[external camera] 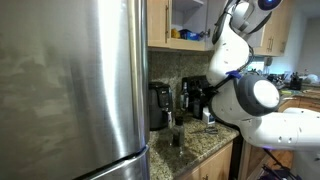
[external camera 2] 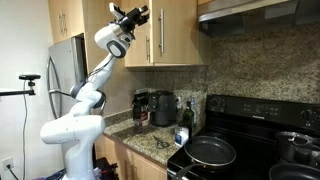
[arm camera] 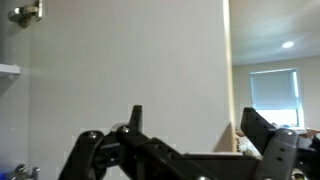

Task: Close the drawer of the air fryer, open the right upper cabinet door, remove the black bottle from the cabinet and put it on the countertop

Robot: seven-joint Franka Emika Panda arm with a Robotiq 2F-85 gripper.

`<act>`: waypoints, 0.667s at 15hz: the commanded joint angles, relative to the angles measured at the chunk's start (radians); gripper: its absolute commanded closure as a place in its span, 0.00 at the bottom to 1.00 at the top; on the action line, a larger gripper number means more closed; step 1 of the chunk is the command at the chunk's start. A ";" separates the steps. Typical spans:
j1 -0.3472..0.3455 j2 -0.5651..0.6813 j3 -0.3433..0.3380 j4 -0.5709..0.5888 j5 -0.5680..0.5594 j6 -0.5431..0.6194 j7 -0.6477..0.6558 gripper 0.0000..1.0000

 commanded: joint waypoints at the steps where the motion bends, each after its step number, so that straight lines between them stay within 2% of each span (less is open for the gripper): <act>1: -0.123 0.014 0.002 -0.048 0.056 0.080 0.000 0.00; 3: -0.184 0.016 0.002 -0.070 0.087 0.123 0.000 0.00; 4: -0.139 0.003 0.005 -0.038 0.084 0.123 -0.006 0.00; 5: -0.050 0.003 0.001 -0.013 0.042 0.062 0.001 0.00; 8: 0.035 0.008 0.003 -0.007 0.035 -0.007 0.003 0.00; 10: 0.118 0.015 0.003 0.004 0.047 -0.049 0.003 0.00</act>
